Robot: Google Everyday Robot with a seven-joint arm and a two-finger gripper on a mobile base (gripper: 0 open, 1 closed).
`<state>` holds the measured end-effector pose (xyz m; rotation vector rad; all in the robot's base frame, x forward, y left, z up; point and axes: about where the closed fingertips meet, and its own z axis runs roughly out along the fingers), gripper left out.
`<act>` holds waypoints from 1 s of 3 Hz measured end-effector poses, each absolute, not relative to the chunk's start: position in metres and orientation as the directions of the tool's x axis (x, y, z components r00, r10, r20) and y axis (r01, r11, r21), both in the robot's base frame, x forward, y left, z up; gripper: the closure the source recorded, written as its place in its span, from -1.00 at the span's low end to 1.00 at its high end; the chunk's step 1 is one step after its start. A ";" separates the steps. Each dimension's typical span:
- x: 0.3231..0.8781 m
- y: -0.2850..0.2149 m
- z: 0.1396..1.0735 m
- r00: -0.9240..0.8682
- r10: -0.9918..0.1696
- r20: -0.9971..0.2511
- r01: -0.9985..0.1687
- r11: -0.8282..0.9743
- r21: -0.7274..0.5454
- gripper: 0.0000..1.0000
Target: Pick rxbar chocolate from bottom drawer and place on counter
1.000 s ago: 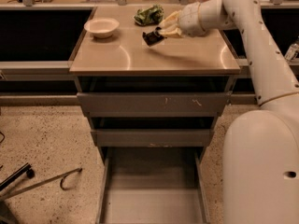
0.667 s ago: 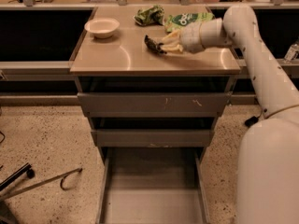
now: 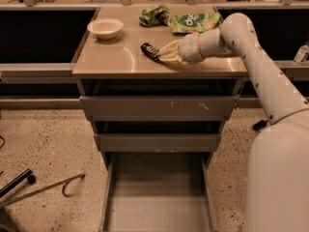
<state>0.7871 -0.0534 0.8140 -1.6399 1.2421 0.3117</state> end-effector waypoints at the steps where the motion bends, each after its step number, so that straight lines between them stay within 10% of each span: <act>1: 0.787 -0.053 0.814 0.436 -0.569 -0.697 -0.831 0.042 -0.555 -0.23; 3: 0.787 -0.053 0.814 0.436 -0.569 -0.697 -0.831 0.042 -0.555 -1.00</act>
Offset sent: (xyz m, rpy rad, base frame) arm 0.0000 0.0000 0.0000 0.0000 0.0000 0.0000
